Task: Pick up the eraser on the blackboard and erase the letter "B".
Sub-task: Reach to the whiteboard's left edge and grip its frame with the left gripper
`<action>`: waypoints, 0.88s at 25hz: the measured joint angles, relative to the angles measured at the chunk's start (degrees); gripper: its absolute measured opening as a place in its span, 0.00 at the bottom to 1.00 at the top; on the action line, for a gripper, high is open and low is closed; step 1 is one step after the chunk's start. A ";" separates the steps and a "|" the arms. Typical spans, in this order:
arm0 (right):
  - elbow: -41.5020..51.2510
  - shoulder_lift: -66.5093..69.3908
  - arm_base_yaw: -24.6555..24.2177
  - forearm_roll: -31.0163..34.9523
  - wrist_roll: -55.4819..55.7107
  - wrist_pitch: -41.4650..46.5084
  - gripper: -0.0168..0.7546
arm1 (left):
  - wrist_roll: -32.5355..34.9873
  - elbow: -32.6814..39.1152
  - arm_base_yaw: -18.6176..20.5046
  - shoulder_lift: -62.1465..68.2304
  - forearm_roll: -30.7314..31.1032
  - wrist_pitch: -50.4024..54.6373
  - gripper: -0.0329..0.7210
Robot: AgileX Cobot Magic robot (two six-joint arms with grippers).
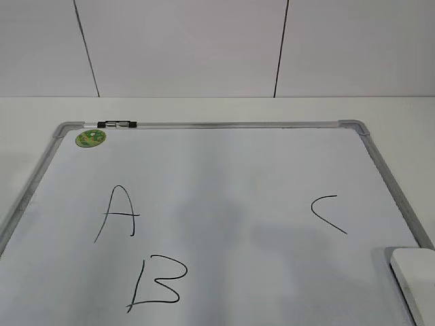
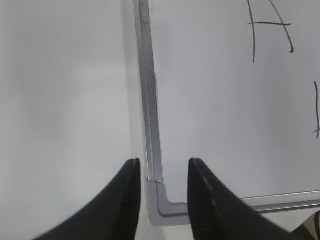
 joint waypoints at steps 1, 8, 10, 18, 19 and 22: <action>0.00 1.15 0.00 0.00 0.40 0.00 0.78 | 0.00 -1.49 0.00 3.13 -0.13 0.28 0.37; 0.00 7.62 0.00 0.00 3.36 0.11 0.78 | 0.00 -13.96 0.00 24.52 0.80 2.25 0.37; 0.00 8.69 0.00 0.00 4.01 0.11 0.78 | 0.00 -17.38 0.00 29.58 1.92 2.25 0.37; 0.00 9.61 0.00 0.00 4.62 0.11 0.78 | 0.00 -28.43 0.00 45.72 3.18 -0.93 0.37; 0.00 9.61 0.00 0.00 4.62 0.11 0.78 | 0.00 -29.31 0.00 47.28 3.27 -1.38 0.37; 0.00 9.61 0.00 0.00 4.62 0.11 0.78 | 0.36 -31.34 0.00 52.83 3.27 -2.19 0.37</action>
